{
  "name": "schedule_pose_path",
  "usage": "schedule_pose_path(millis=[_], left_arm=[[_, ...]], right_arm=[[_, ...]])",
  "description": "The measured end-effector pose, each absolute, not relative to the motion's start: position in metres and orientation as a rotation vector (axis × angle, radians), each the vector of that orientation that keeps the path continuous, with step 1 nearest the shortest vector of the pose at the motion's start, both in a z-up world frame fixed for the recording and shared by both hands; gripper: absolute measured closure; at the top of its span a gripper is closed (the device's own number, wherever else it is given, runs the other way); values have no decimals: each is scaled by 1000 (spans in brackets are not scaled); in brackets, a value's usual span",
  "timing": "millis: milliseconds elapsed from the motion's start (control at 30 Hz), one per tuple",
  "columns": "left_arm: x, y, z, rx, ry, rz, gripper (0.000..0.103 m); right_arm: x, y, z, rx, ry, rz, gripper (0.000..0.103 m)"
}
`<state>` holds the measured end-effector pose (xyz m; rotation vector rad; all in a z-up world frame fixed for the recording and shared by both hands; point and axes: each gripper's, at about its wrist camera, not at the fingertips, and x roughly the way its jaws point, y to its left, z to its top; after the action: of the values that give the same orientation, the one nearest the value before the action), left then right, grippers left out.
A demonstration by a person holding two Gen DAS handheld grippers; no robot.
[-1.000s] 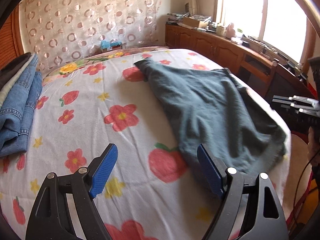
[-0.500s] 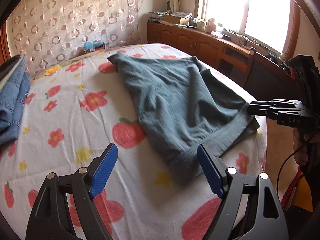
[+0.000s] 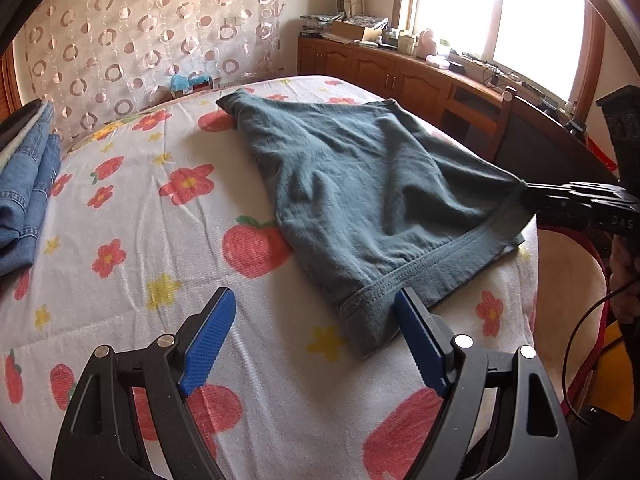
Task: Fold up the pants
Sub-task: 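Grasp the folded shorts' hem corner with the right tool and smooth it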
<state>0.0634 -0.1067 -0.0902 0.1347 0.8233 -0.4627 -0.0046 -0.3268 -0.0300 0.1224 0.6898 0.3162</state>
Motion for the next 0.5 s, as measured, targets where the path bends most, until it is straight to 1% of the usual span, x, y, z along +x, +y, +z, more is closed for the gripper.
schedule_pose_path(millis=[233, 267, 300, 333, 367, 467, 500], left_arm=[[59, -106, -85, 117, 800, -486, 21], [59, -106, -85, 112, 802, -494, 27], [59, -106, -86, 108, 805, -500, 29], [59, -106, -86, 105, 809, -507, 33], [59, -106, -87, 101, 812, -513, 39], [59, -106, -90, 85, 831, -536, 51], [58, -107, -92, 78, 835, -547, 53]], right_arm=[[-16, -327, -36, 117, 722, 303, 96], [-15, -327, -40, 120, 730, 292, 96], [-13, -327, -41, 126, 736, 288, 96], [-11, -328, -43, 133, 738, 285, 96], [-10, -328, -44, 136, 741, 279, 96], [-7, -327, -42, 134, 734, 273, 96], [-7, -327, -41, 135, 732, 271, 96]])
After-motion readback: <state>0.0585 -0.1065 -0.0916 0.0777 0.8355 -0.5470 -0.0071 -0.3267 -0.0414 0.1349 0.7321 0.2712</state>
